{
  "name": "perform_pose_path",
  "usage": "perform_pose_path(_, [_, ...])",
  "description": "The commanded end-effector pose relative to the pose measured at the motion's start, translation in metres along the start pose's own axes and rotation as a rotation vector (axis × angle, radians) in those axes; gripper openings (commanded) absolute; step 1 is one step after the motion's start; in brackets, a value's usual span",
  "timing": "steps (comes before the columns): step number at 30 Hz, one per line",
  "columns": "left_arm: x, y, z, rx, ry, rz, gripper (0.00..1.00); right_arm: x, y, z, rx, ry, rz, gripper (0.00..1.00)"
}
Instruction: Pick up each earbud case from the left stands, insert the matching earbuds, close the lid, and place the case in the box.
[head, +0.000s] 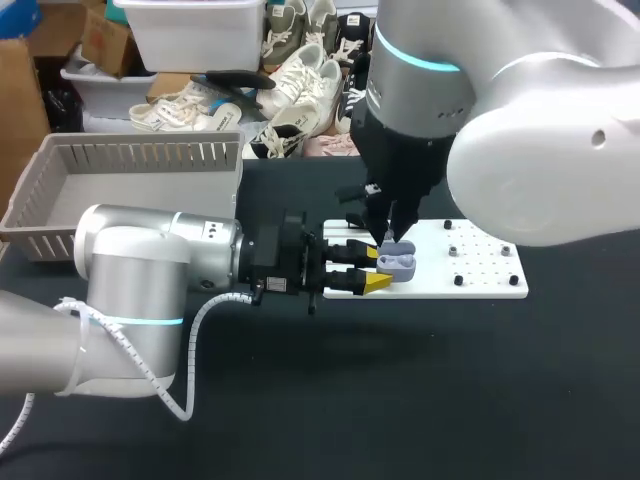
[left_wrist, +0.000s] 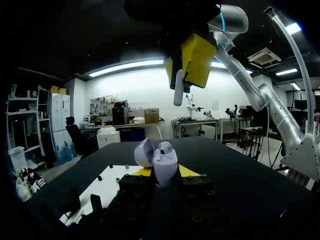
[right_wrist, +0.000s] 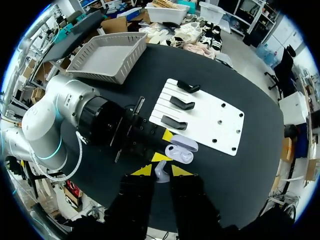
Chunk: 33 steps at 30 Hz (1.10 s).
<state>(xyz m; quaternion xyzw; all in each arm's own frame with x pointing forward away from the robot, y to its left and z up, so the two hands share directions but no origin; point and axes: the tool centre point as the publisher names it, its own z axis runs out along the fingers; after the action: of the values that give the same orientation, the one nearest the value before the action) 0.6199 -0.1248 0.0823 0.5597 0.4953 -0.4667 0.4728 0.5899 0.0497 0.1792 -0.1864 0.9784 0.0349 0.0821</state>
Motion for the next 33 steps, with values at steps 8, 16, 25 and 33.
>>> perform_pose_path(8, [0.000, -0.001, 0.000, -0.006, 0.000, 0.002, 0.00, -0.002, -0.003, 0.010, -0.015, 0.075, -0.031, 0.00])
perform_pose_path(16, [0.000, -0.001, 0.000, -0.006, 0.000, 0.002, 0.00, -0.002, -0.005, 0.018, -0.009, 0.104, -0.001, 0.00])
perform_pose_path(25, [0.000, -0.001, 0.000, -0.006, 0.000, 0.002, 0.00, -0.001, -0.008, 0.026, -0.005, 0.112, 0.017, 0.00])
perform_pose_path(33, [0.000, -0.001, 0.000, -0.006, 0.000, 0.002, 0.00, 0.000, -0.009, 0.033, 0.028, 0.122, 0.029, 0.00])
